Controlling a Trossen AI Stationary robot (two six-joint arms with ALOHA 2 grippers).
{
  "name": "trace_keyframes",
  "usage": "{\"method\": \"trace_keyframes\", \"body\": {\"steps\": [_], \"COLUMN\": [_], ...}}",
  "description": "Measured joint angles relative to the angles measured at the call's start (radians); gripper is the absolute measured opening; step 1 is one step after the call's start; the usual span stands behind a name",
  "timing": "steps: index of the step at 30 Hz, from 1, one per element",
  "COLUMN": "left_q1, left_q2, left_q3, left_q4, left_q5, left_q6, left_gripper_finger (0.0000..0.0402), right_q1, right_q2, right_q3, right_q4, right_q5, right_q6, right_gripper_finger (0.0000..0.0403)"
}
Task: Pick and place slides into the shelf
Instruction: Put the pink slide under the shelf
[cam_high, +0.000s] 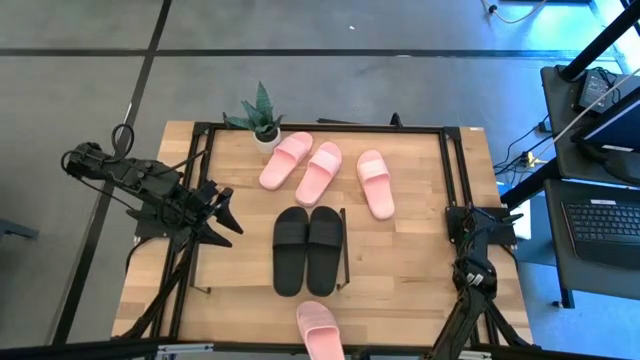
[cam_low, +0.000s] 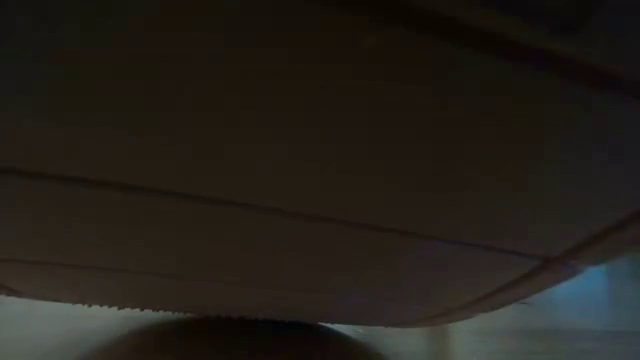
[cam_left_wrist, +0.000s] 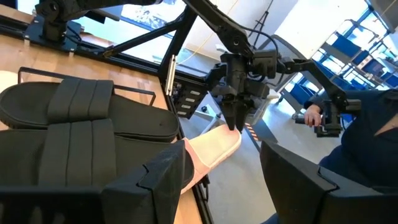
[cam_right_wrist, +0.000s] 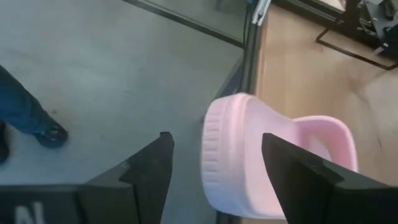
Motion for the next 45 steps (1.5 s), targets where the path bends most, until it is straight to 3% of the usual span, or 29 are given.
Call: {"method": "trace_keyframes", "body": {"steps": [11,19,33,45], "left_q1": [0.000,0.000,0.000,0.000], "left_q2": [0.000,0.000,0.000,0.000], "left_q3": [0.000,0.000,0.000,0.000], "left_q4": [0.000,-0.021,-0.022,-0.022], "left_q5": [-0.013,-0.014,-0.014,-0.014], "left_q6": [-0.001,0.000,-0.002,-0.005], "left_gripper_finger": [0.0200,0.0200,0.0200,0.0200], "right_q1": [-0.020,-0.023,-0.032,-0.086], "right_q2": [-0.001,-0.001,-0.001,-0.001], "right_q3": [0.000,0.000,0.000,0.000], "right_q4": [-0.044,-0.044,-0.049,-0.068], "right_q5": [0.001,-0.001,-0.059,-0.054], "right_q6": [0.049,0.045,0.108,0.184], "right_gripper_finger": [0.0176,0.0105,0.0010,0.0002]}}
